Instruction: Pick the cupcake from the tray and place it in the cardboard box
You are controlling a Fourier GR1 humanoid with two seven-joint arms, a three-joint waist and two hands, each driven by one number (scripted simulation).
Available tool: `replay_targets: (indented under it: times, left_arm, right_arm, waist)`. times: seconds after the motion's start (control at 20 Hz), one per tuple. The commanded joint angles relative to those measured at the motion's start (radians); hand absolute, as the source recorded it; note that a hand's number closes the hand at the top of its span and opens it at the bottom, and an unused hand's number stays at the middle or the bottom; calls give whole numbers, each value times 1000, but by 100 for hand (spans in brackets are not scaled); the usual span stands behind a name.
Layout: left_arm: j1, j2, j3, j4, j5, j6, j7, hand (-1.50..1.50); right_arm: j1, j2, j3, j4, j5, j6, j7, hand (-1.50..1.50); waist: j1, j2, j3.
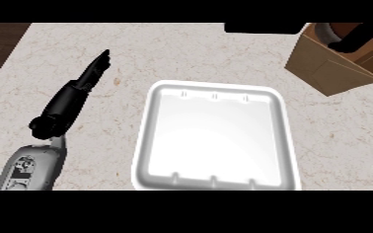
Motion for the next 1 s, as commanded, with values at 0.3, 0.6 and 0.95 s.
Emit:
replay_targets:
  times: [0.3, 0.6, 0.95]
  left_arm:
    - [-19, -42, -21, 63, -48, 32, -41, 0]
    - [-10, 7, 21, 37, -9, -12, -25, 0]
    - [20, 20, 30, 4, 3, -25, -27, 0]
  right_arm:
    - [-78, -94, 17, 224, 11, 180, -282, -150]
    - [-87, -58, -234, 216, -228, 55, -378, -150]
    - [-114, -82, -576, 343, -536, 4, -227, -150]
  waist:
    - [5, 4, 1]
    - [-8, -2, 3]
    - [9, -1, 2]
